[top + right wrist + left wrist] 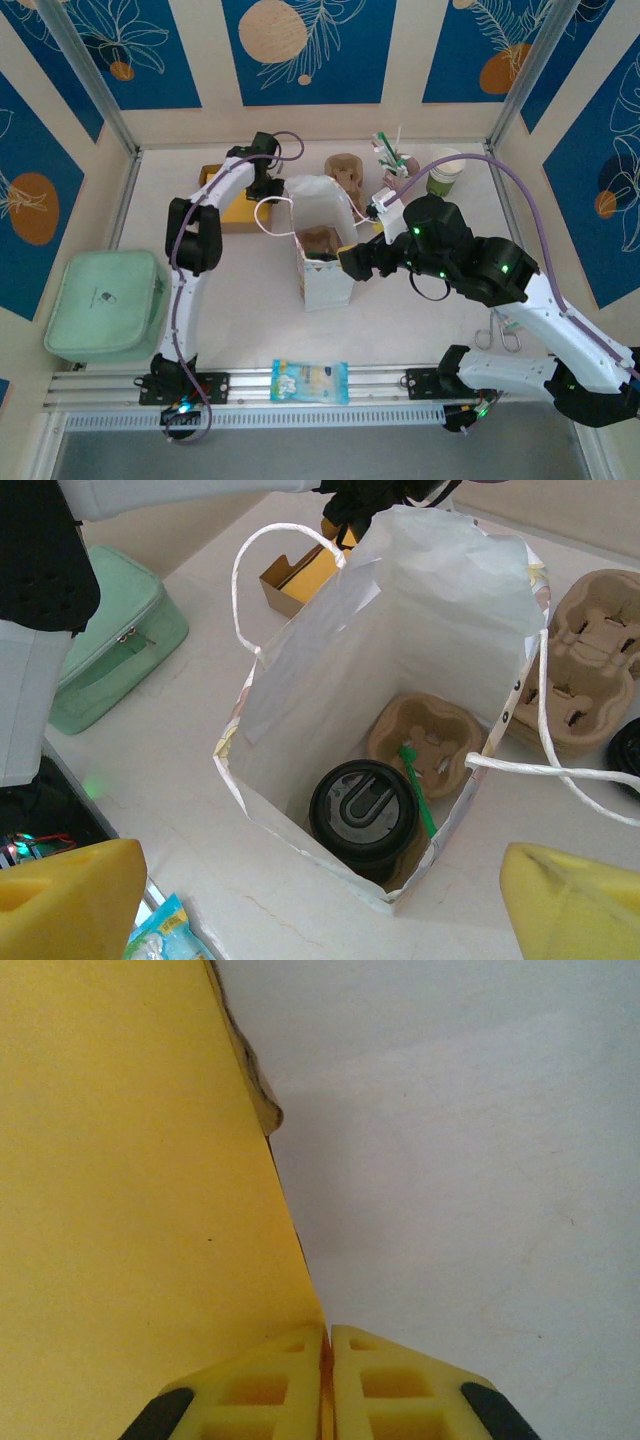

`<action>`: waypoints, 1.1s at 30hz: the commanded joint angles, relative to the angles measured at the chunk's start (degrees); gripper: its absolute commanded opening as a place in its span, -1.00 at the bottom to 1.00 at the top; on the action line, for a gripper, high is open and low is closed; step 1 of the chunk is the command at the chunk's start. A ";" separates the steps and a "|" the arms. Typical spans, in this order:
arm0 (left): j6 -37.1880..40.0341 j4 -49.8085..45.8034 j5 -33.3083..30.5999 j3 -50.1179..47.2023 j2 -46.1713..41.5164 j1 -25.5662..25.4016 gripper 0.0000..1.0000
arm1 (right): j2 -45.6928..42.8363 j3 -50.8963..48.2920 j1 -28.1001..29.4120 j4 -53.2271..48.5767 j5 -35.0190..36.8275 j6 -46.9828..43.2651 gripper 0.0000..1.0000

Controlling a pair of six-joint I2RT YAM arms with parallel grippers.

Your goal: Pack the takeout coffee

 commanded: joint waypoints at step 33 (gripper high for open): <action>3.41 -5.44 -1.48 3.25 -7.23 3.43 -0.98 | -0.48 0.04 -0.26 1.44 -0.45 -0.35 0.83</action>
